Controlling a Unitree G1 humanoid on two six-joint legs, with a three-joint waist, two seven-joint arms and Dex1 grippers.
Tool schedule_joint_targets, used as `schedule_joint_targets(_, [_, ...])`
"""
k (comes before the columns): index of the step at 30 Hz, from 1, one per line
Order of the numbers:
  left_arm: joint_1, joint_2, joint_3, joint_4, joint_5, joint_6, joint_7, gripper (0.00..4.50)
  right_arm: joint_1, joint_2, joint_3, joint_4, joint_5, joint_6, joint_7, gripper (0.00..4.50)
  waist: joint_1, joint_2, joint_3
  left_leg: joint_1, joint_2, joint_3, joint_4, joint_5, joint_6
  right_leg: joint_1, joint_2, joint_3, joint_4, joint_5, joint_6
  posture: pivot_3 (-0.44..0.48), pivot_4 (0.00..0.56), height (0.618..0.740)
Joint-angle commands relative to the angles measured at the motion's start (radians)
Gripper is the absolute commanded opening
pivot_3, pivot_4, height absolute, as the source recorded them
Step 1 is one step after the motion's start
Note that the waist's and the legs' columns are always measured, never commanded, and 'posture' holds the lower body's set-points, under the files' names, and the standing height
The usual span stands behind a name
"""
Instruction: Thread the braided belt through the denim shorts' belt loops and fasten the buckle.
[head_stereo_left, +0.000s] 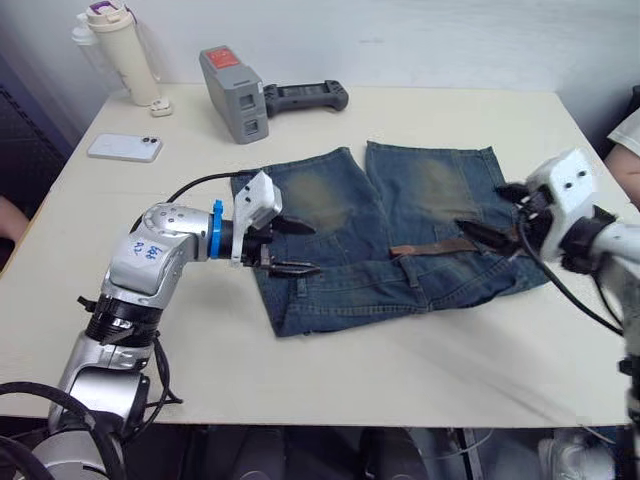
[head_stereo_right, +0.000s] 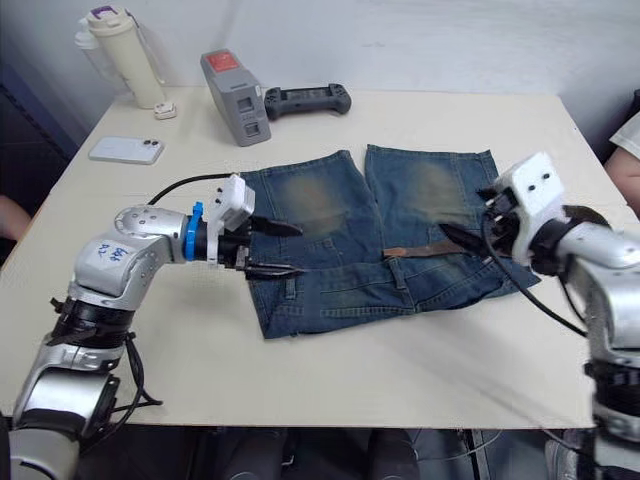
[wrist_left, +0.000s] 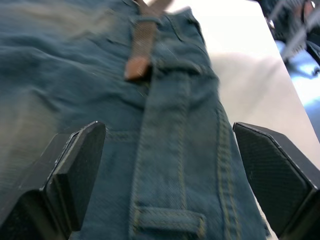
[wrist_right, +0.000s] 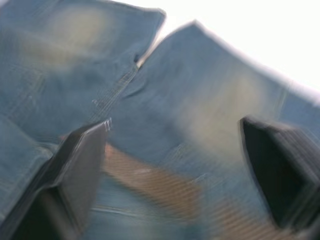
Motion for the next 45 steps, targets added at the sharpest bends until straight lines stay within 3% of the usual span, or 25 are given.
schedule_joint_targets(1, [-0.027,-0.014,0.039,-0.053,-0.026,0.040,0.052,4.50,-0.059,0.116,-0.199,-0.126,0.111,0.328,-0.074,4.43,0.000,0.000,0.000,0.000,0.000,-0.001,0.000,0.000,0.000,0.000,0.000,0.000,0.000,0.000,0.000,0.000,0.150,0.664])
schedule_joint_targets(3, [-0.033,-0.028,0.044,-0.069,-0.042,0.064,0.069,4.50,-0.082,0.223,-0.298,-0.137,0.149,0.431,-0.140,4.43,-0.001,0.000,0.000,0.001,0.000,-0.001,-0.002,0.000,0.000,0.000,0.001,-0.001,0.000,0.000,0.000,0.000,0.150,0.664])
schedule_joint_targets(9, [-0.020,-0.044,0.026,-0.121,-0.055,0.086,0.086,4.50,-0.166,0.523,-0.584,-0.095,0.309,0.446,-0.448,4.43,-0.015,0.001,0.000,0.003,0.000,0.002,-0.002,0.000,-0.001,-0.001,0.001,0.001,0.002,0.000,0.000,0.000,0.150,0.664])
schedule_joint_targets(16, [-0.016,-0.049,0.009,-0.135,-0.041,0.076,0.104,4.50,-0.257,0.631,-0.771,0.001,0.493,0.446,-0.729,4.43,-0.027,0.002,-0.001,0.005,0.001,0.006,-0.006,0.001,-0.002,-0.006,0.001,0.006,0.007,0.000,-0.001,0.000,0.150,0.664])
schedule_joint_targets(24, [-0.005,-0.062,-0.009,-0.166,-0.033,0.075,0.138,4.50,-0.188,0.645,-0.760,0.047,0.683,0.446,-0.903,4.43,-0.028,0.002,-0.001,0.000,0.001,0.012,-0.007,0.001,-0.001,-0.015,0.000,0.013,0.009,0.000,-0.001,0.000,0.150,0.664])
schedule_joint_targets(33, [-0.005,-0.048,-0.019,-0.144,-0.009,0.048,0.142,4.50,-0.155,0.637,-0.735,0.112,0.823,0.370,-1.000,4.43,-0.029,0.002,-0.001,0.000,0.002,0.014,-0.007,0.002,-0.001,-0.018,0.001,0.015,0.010,0.000,-0.001,0.000,0.150,0.664])
schedule_joint_targets(45, [-0.009,-0.039,-0.016,-0.143,-0.006,0.042,0.155,4.50,-0.039,0.552,-0.490,0.249,0.995,0.110,-1.041,4.43,-0.030,0.002,-0.001,0.000,0.002,0.015,-0.007,0.001,-0.001,-0.019,0.001,0.016,0.010,0.000,-0.001,0.000,0.150,0.664])
